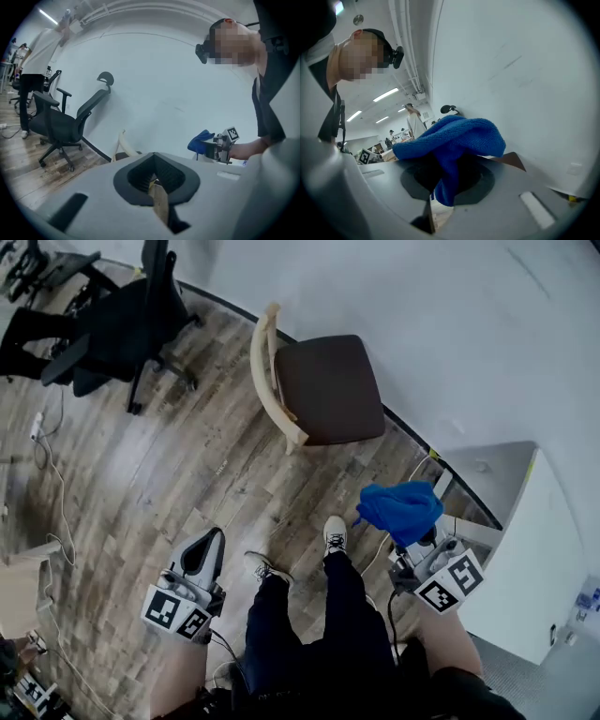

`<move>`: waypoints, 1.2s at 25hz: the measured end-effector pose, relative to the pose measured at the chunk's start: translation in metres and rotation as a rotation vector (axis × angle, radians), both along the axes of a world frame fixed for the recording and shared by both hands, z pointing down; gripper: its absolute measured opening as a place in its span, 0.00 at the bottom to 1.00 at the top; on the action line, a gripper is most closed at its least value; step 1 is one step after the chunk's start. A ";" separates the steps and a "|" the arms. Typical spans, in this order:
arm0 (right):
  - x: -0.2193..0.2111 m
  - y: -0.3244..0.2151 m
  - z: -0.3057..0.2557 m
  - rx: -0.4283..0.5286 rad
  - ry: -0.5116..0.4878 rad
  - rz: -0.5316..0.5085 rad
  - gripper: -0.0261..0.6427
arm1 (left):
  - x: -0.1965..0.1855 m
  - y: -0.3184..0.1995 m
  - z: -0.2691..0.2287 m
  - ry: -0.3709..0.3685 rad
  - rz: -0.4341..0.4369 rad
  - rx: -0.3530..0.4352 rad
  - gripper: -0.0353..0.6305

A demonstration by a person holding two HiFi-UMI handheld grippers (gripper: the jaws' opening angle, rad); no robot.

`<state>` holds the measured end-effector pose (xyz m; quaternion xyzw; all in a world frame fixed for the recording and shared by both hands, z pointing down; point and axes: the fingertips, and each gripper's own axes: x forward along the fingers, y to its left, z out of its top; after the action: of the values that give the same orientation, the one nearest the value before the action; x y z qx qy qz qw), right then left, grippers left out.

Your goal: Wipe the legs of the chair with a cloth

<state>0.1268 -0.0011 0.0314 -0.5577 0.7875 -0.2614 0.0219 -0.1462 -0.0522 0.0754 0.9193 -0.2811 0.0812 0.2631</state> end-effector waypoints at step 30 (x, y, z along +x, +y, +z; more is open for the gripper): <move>-0.021 0.090 -0.147 0.059 -0.144 -0.289 0.14 | 0.127 0.110 -0.177 0.123 0.009 0.030 0.05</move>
<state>0.1058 0.0890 -0.1152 -0.4178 0.8631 -0.2780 0.0567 -0.0190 0.0578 -0.1018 0.9278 -0.2613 0.0217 0.2656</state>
